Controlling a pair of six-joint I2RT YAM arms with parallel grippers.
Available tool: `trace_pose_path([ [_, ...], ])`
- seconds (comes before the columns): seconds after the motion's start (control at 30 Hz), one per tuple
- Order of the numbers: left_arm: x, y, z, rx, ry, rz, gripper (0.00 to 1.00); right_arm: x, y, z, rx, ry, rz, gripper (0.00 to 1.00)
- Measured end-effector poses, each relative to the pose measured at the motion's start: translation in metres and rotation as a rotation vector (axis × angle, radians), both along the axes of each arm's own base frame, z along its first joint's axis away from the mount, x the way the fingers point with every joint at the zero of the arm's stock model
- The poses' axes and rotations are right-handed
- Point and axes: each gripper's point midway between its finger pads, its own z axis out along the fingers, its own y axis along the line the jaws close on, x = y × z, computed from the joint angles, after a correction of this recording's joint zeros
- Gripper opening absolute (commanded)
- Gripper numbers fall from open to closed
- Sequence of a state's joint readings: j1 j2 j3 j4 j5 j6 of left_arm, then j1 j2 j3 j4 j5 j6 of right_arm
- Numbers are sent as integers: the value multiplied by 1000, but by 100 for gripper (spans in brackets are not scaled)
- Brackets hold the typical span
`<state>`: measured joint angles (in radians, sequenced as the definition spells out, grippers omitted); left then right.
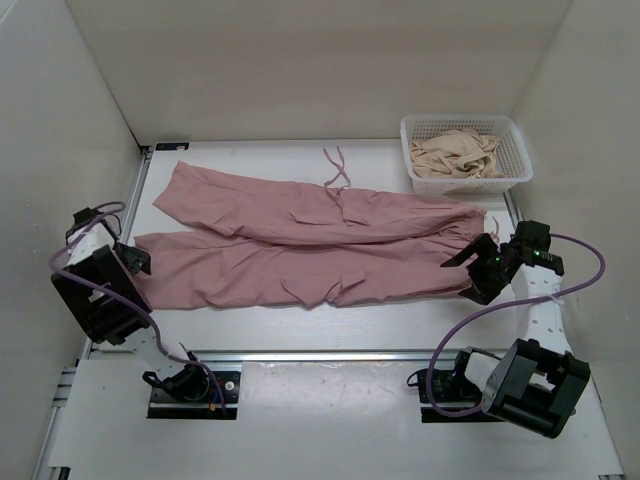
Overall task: Fold and stack the trousers
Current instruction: Flatten the trousers out
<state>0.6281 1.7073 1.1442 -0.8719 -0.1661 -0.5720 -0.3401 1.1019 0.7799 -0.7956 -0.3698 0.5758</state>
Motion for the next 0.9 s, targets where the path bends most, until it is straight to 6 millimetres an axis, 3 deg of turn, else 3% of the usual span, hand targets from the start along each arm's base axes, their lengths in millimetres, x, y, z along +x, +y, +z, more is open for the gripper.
trace_pose_path([
  [0.23, 14, -66, 19, -76, -132, -151, 91, 0, 1, 2, 4, -7, -4, 87],
  [0.3, 12, -75, 17, -93, -135, -162, 92, 0, 1, 3, 6, -7, -6, 88],
  [0.43, -3, -79, 2, -125, -78, -123, 93, 0, 2, 5, 10, -17, -6, 88],
  [0.57, -7, -72, 0, -118, -69, -87, 93, 0, 4, 8, 16, -32, 0, 88],
  [0.67, -10, -66, -2, -121, -62, -64, 84, -1, 5, 8, 21, -29, 1, 88],
  [0.87, -10, -56, -4, -100, -44, -53, 84, -2, 6, 9, 27, -29, 4, 88],
  [0.9, -10, -55, -4, -97, -44, -51, 91, -2, 6, 9, 28, -29, 4, 88],
])
